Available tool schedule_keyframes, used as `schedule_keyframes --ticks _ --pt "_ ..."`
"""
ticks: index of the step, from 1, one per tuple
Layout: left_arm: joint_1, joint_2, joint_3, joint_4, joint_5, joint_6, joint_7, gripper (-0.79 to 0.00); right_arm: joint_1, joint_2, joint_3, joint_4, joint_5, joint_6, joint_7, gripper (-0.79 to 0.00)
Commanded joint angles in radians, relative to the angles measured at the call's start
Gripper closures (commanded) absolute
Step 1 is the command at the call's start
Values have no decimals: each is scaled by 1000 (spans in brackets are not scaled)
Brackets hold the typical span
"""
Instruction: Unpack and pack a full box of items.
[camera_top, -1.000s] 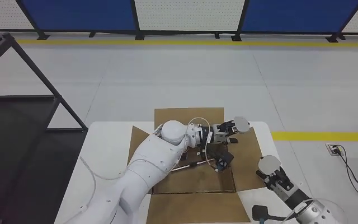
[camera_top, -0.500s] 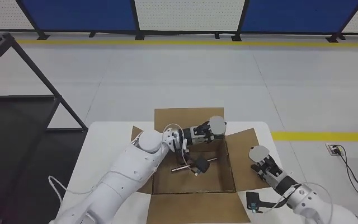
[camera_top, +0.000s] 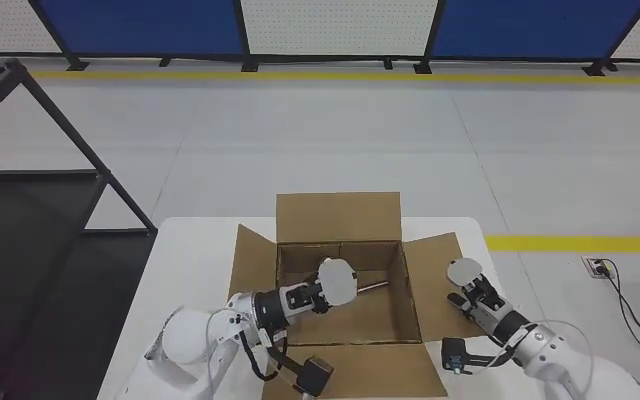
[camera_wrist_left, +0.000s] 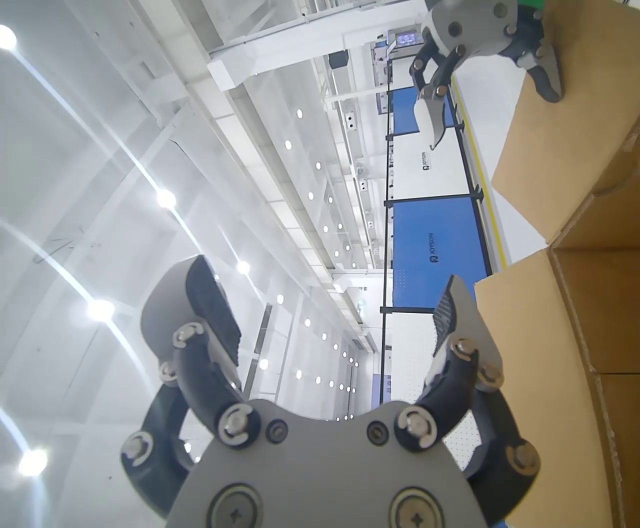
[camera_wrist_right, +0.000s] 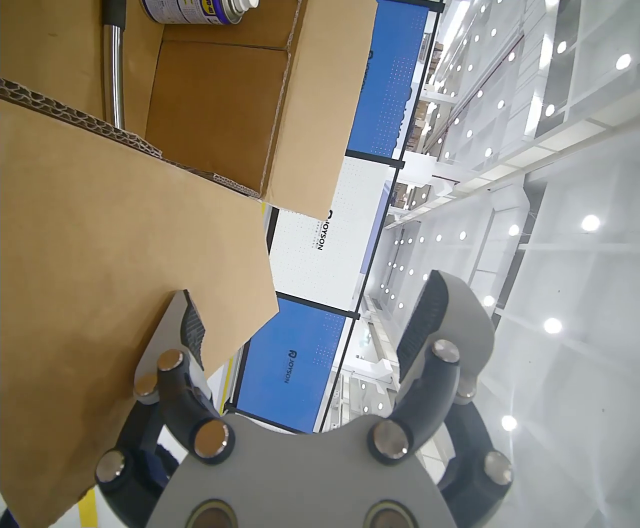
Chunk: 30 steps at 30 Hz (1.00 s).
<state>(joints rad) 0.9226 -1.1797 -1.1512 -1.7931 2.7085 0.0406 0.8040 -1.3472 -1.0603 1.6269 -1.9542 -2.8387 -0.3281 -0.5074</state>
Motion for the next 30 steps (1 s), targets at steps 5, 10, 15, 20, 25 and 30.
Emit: schedule_keyframes --ticks 5,10,15,20,25,30 --pt "-2 0 2 3 0 2 0 -785 6 2 -13 -11 1 3 0 -785" --pt "-2 0 2 3 0 2 0 -785 6 2 -13 -11 1 3 0 -785" --pt "48 -2 -70 -40 -120 108 -115 -785 5 2 -21 3 6 -10 25 -785" --pt "131 4 -169 -89 -184 216 -191 -785 42 4 -32 72 52 -45 12 -785" --pt "225 8 -274 -153 -274 325 -236 -785 65 7 -54 122 60 -55 -11 -785" --pt "295 9 -361 -183 -357 409 -266 -785 79 8 -55 147 116 -28 -20 -785"
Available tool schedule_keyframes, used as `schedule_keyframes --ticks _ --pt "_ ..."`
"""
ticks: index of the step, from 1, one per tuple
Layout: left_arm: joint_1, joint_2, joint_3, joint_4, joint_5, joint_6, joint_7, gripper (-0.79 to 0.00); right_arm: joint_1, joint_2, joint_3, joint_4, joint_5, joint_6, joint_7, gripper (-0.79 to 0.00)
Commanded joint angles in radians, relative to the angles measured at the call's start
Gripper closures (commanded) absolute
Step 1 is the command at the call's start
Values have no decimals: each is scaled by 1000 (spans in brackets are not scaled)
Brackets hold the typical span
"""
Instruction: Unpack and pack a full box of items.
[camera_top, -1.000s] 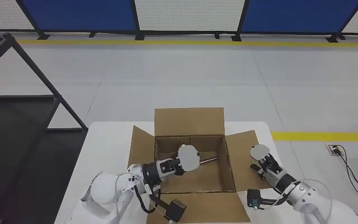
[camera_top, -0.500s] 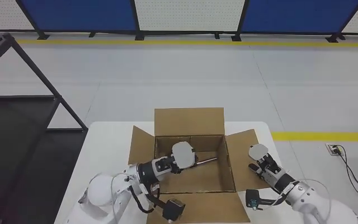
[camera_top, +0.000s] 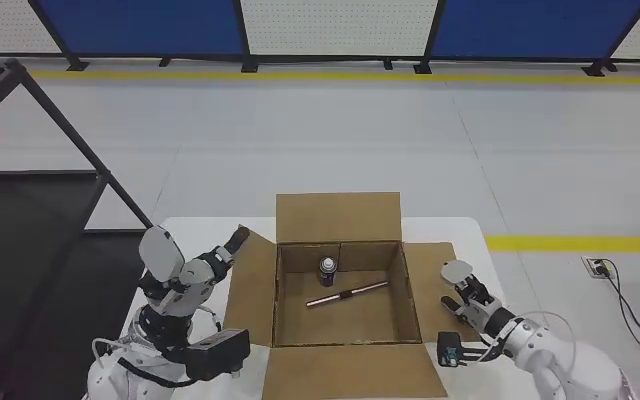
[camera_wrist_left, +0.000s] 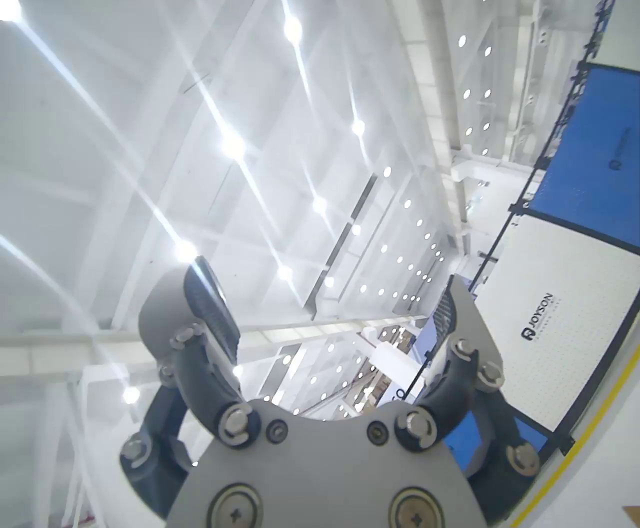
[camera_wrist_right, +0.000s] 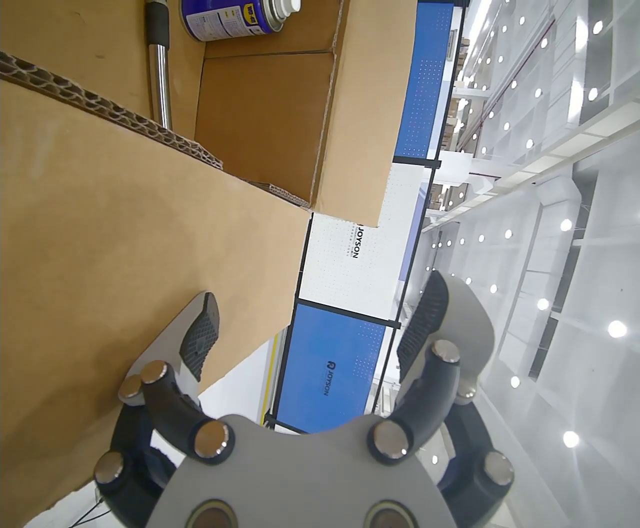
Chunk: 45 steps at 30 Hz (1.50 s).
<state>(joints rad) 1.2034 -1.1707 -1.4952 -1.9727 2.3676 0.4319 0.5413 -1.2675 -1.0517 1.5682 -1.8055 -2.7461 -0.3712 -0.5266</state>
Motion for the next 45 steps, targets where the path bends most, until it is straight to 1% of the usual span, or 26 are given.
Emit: schedule_keyframes --ticks 1,4,7,12,16,19,21,24,27,29,31,34,38,45 --pt "26 0 -32 -6 -29 32 -3 -785 -5 -1 10 -11 44 31 -4 -785" --pt "64 0 -78 -15 -65 79 -8 -785 -30 0 40 -69 97 75 -11 -785" --pt "105 -1 -123 -19 -116 115 -9 -785 -57 2 68 -161 121 74 15 -785" --pt "170 -2 -184 -11 -200 161 30 -785 -52 5 60 -325 111 -22 76 -785" --pt "221 -4 -224 -3 -265 191 73 -785 8 8 -4 -417 59 -117 116 -785" --pt "245 -5 -246 8 -319 196 109 -785 63 7 -69 -449 33 -156 151 -785" --pt "257 -6 -256 14 -352 195 136 -785 88 5 -107 -462 28 -161 163 -785" --pt "272 -7 -274 19 -380 198 168 -785 109 5 -150 -482 29 -166 149 -785" --pt "283 -9 -284 15 -418 190 191 -785 132 4 -198 -486 7 -192 171 -785" --pt "285 -10 -288 19 -423 173 205 -785 157 3 -235 -470 -19 -224 191 -785" --pt "278 -10 -285 23 -424 151 218 -785 181 1 -282 -452 -79 -273 232 -785" --pt "267 -10 -282 27 -435 130 240 -785 209 -4 -325 -406 -98 -319 283 -785" --pt "259 -11 -284 33 -437 109 257 -785 190 -7 -311 -380 -59 -323 326 -785" --pt "237 -12 -274 37 -431 69 270 -785 62 0 -201 -392 -19 -292 396 -785"
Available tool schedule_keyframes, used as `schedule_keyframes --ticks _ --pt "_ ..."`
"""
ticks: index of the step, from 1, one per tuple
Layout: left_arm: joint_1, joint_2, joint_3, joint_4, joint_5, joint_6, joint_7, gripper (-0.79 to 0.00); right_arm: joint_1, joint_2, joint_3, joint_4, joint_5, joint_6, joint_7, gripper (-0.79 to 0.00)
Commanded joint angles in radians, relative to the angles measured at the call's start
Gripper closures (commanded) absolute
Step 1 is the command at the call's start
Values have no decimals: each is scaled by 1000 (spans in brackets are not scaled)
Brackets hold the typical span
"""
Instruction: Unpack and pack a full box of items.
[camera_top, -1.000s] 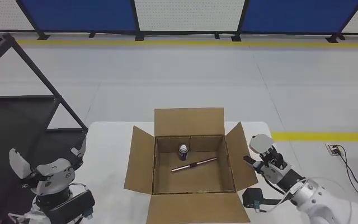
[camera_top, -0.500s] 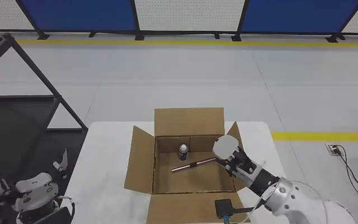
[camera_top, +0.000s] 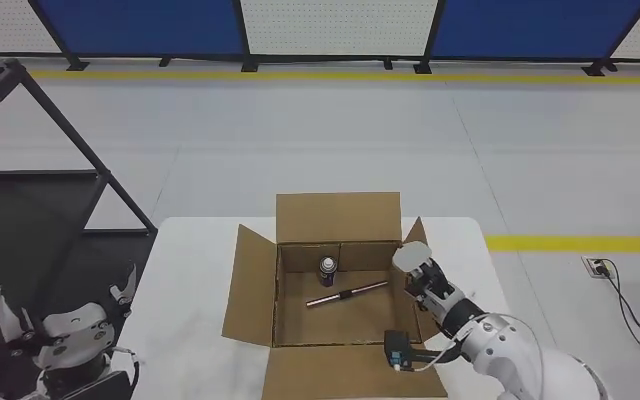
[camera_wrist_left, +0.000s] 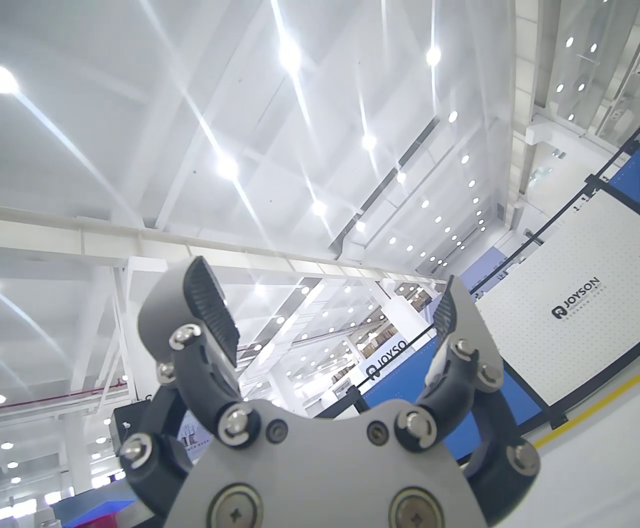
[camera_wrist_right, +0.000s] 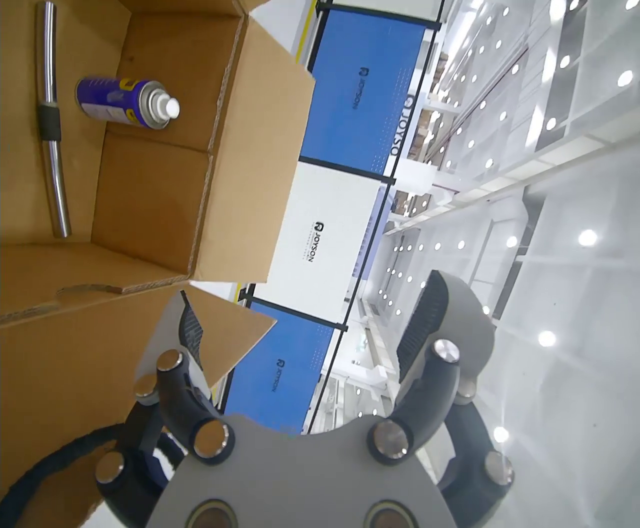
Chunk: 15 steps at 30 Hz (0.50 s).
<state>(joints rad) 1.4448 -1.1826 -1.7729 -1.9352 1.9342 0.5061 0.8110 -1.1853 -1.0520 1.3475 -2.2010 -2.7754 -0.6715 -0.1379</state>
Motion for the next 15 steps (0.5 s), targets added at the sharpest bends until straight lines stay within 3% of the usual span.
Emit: schedule_keyframes --ticks 1,7,15 --pt "-9 -1 8 -1 7 -10 0 -785 -38 2 37 10 19 19 15 -785" --pt "-32 -2 36 -4 43 -28 -9 -785 -109 4 117 95 95 111 -7 -785" --pt "-32 -2 36 -4 43 -28 -9 -785 -98 -10 128 293 222 290 31 -785"
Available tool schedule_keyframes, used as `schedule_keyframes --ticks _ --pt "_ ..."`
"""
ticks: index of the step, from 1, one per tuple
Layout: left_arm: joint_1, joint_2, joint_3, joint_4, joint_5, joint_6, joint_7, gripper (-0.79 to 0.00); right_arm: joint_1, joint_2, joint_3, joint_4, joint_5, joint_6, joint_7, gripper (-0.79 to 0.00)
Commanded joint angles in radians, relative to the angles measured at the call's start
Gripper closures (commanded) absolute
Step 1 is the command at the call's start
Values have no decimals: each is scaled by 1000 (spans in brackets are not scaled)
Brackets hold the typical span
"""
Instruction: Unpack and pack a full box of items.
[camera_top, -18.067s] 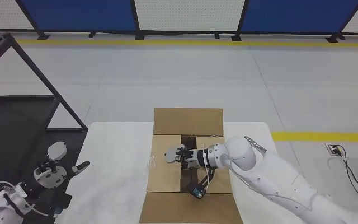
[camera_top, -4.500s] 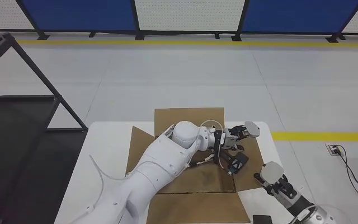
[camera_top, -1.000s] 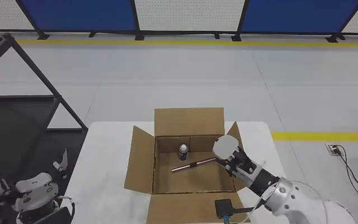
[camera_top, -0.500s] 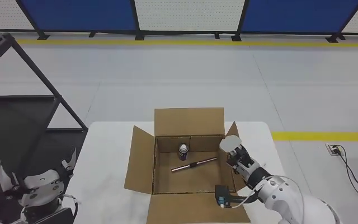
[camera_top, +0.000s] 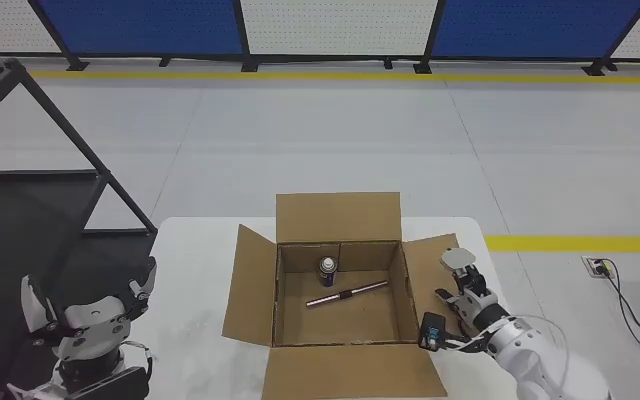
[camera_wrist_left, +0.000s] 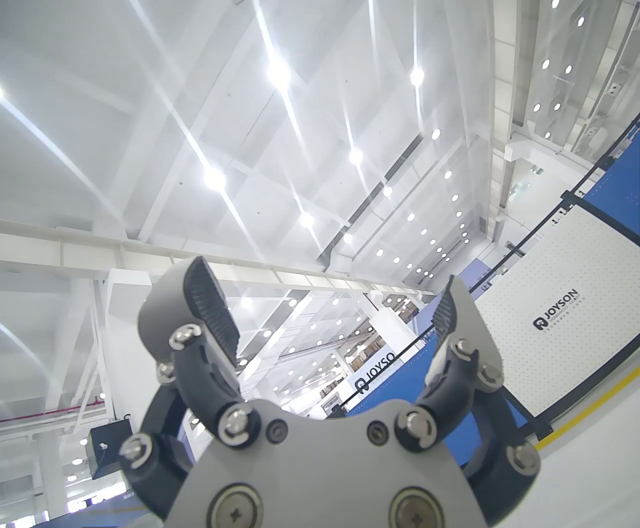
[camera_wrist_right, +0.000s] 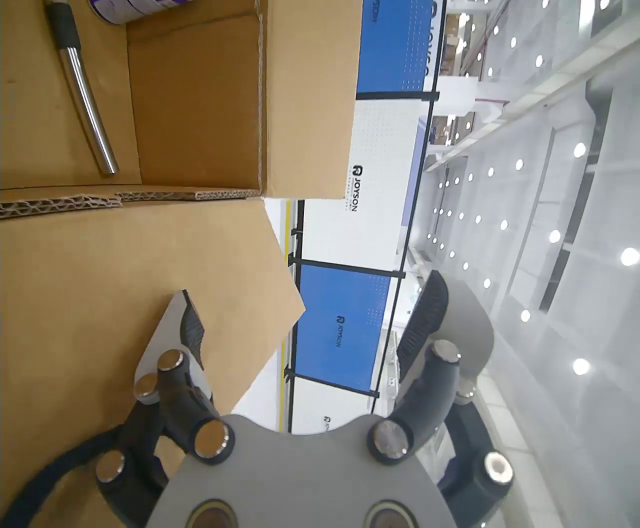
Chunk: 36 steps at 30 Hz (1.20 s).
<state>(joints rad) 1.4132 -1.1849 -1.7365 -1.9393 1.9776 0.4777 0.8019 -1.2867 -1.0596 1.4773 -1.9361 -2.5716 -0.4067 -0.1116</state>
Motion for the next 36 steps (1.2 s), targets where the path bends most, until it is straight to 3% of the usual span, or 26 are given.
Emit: schedule_keyframes --ticks 1,11,19,28,36 --pt "0 0 0 0 0 0 0 -785 7 -4 -5 49 35 44 6 -785" --pt "0 0 0 0 0 0 0 -785 55 -14 -62 206 84 103 -38 -785" --pt "0 0 0 0 0 0 0 -785 49 -16 -58 198 104 143 -56 -785" --pt "0 0 0 0 0 0 0 -785 8 -7 -17 -7 49 131 -46 -785" --pt "0 0 0 0 0 0 0 -785 50 1 -63 -283 -118 -26 -21 -785"
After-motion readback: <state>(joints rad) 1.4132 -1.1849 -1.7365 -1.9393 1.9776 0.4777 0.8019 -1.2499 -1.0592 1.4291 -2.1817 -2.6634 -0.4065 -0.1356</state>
